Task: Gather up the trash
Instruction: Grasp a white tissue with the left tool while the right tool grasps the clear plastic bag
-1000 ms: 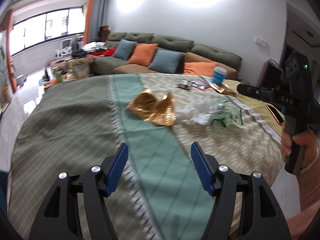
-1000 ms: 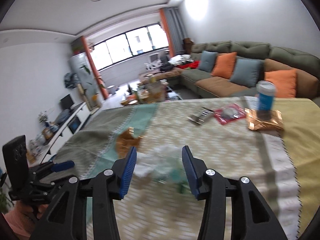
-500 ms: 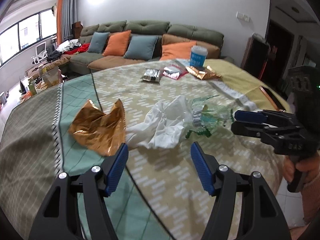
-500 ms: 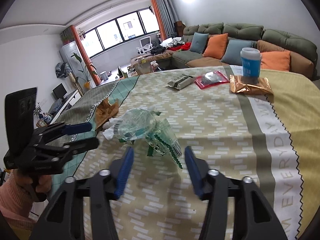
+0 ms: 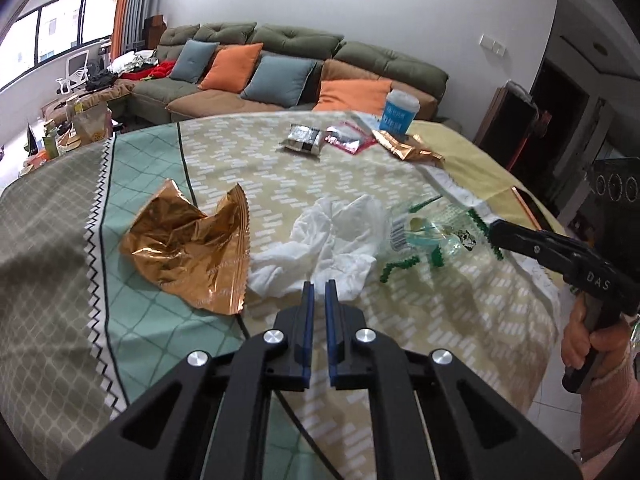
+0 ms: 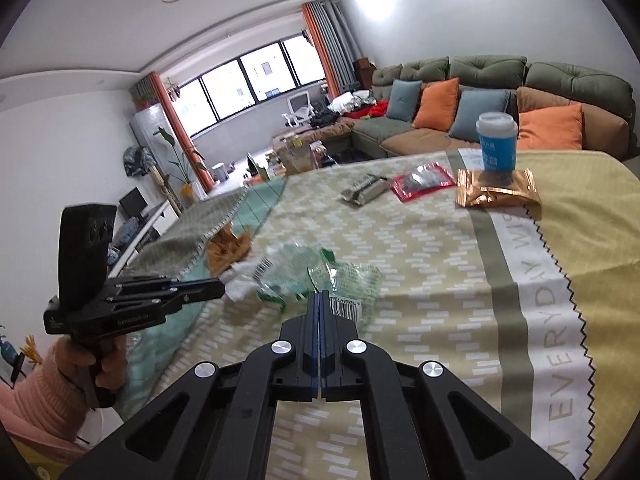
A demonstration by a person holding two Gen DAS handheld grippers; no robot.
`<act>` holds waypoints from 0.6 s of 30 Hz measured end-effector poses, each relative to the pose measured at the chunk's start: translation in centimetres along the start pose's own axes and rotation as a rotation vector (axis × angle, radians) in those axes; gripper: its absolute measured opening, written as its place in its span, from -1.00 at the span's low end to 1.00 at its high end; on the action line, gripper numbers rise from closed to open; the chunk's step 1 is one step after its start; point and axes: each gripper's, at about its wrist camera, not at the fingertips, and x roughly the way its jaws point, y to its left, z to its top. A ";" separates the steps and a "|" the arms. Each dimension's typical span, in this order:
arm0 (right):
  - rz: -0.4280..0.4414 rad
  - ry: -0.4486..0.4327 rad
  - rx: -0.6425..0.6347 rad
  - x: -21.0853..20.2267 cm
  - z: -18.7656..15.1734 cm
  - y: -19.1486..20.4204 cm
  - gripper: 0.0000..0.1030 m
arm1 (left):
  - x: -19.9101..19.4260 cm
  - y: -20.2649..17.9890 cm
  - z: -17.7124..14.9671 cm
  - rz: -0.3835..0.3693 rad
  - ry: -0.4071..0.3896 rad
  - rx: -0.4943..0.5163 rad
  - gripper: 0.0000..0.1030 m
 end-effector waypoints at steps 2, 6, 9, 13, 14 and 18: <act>0.013 -0.015 0.002 -0.5 0.3 0.2 -0.99 | -1.0 -0.1 -0.2 -0.009 -0.020 -0.005 -0.86; 0.027 -0.043 -0.010 -1.6 0.9 0.8 -0.99 | -2.9 -0.2 -0.5 -0.031 -0.059 -0.007 -0.86; 0.024 -0.042 0.000 -1.5 1.0 0.6 -0.99 | -3.2 -0.6 -0.4 -0.020 -0.058 0.020 -0.37; 0.040 -0.039 0.027 -1.2 0.7 0.2 -0.99 | -1.9 -1.4 0.3 0.031 -0.042 0.068 0.10; 0.042 -0.039 0.029 -1.2 0.7 0.1 -0.99 | -1.4 -1.4 0.5 0.037 -0.035 0.072 0.10; 0.053 -0.040 0.044 -1.3 0.7 -0.3 -0.99 | 1.2 -1.8 1.2 0.070 0.021 0.117 0.10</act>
